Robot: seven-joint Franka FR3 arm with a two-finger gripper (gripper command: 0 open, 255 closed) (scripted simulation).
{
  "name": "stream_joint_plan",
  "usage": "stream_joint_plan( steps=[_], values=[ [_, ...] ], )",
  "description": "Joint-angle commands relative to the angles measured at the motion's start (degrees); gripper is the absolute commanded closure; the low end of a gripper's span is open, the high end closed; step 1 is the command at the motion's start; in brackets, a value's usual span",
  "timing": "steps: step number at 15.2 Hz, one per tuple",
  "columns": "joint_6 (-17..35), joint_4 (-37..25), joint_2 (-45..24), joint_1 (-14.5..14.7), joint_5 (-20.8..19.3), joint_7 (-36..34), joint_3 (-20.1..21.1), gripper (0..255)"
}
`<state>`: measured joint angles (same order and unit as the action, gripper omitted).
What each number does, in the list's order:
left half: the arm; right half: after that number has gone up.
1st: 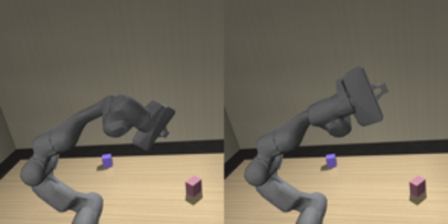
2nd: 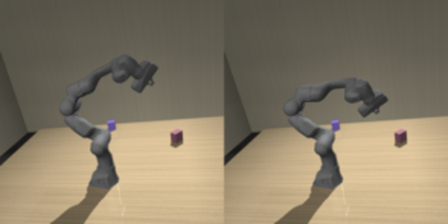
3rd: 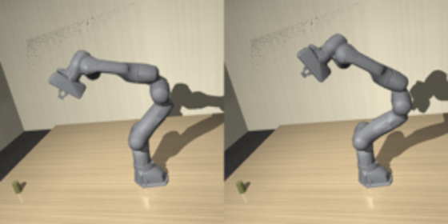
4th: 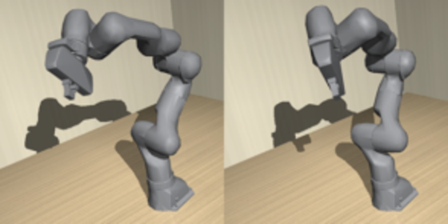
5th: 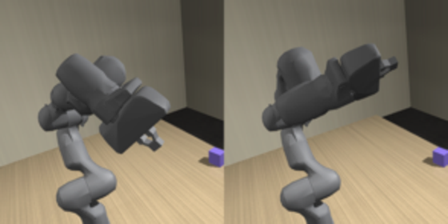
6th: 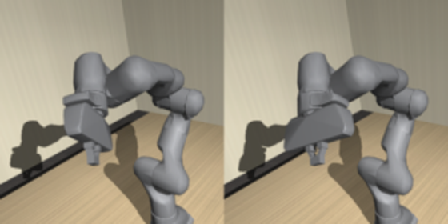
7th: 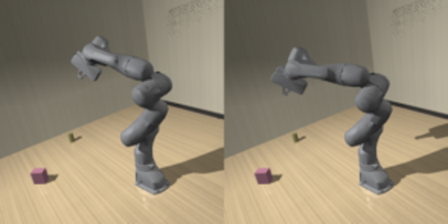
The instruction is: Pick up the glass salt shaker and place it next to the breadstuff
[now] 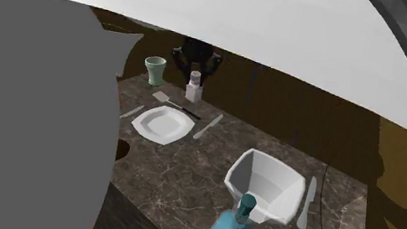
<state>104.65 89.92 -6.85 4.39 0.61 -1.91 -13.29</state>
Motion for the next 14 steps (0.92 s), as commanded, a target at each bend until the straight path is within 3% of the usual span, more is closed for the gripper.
stream_joint_plan(
  steps=[1, 14],
  values=[
    [0.0, 0.2, 0.1, 1.5, -0.5, -2.8, 1.1, 255],
    [-2.4, -6.4, -4.6, 10.9, -3.1, -19.3, 7.8, 255]
  ],
)
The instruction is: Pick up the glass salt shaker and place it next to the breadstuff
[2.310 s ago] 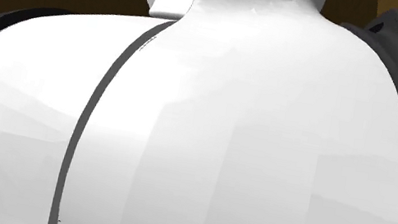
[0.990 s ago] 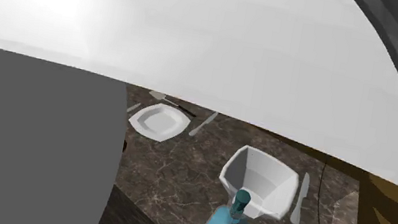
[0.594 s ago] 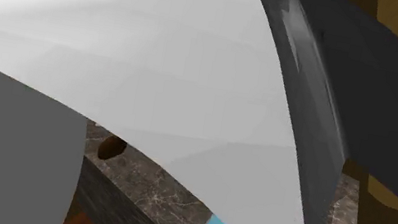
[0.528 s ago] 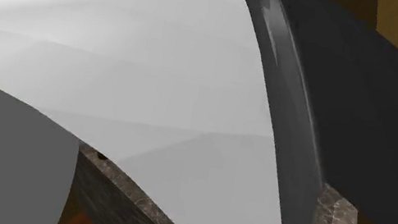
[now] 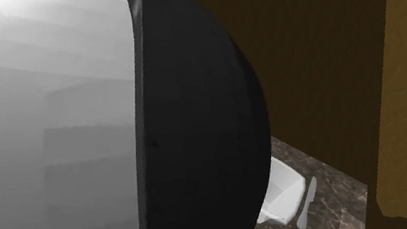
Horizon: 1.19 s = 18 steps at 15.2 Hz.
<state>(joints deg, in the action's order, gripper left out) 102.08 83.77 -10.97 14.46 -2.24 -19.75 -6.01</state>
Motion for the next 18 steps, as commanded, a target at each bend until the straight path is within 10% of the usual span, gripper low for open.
stream_joint_plan(
  steps=[1, 10, 18],
  values=[
    [-0.2, -1.3, -1.2, 1.6, -0.4, -2.7, 1.0, 255],
    [-5.6, -16.0, -11.3, 8.1, -2.0, -12.4, 4.3, 255],
    [1.4, -7.5, -9.7, 8.2, -2.1, -12.9, 4.3, 255]
  ],
)
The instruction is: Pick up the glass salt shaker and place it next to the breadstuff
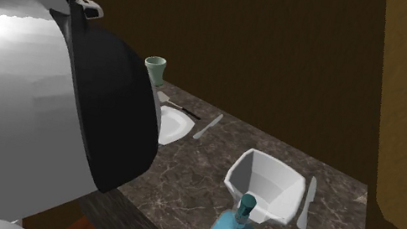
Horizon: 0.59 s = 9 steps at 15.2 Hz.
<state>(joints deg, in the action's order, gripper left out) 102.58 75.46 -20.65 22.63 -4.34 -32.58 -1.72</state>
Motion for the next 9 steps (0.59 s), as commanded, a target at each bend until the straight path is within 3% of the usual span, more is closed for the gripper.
stream_joint_plan(
  steps=[1, 9],
  values=[
    [1.7, 1.8, 0.1, 0.0, 0.0, -0.1, 0.0, 255],
    [7.9, 8.2, 0.3, 0.0, -0.2, -0.6, 0.0, 255]
  ],
)
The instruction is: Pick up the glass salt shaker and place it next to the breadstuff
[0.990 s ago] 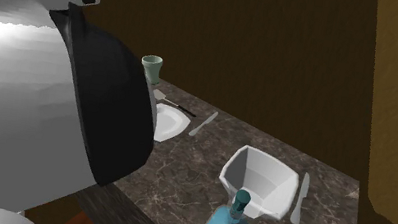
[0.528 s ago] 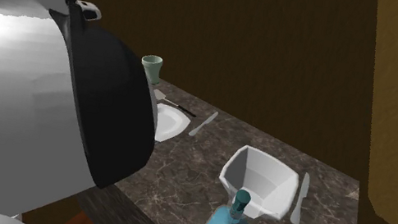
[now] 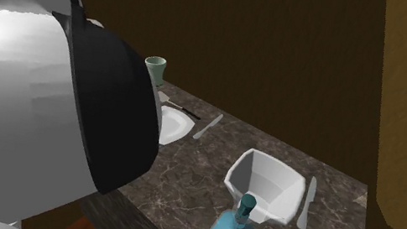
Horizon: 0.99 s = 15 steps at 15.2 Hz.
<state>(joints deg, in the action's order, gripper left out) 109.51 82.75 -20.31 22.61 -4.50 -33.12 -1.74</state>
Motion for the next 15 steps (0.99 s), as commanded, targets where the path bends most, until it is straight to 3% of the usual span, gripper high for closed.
stream_joint_plan(
  steps=[1, 15],
  values=[
    [1.7, 1.6, -0.1, 0.0, 0.0, -0.1, 0.0, 255],
    [11.6, 9.6, -2.1, 0.0, -0.3, -0.9, -0.1, 255]
  ],
)
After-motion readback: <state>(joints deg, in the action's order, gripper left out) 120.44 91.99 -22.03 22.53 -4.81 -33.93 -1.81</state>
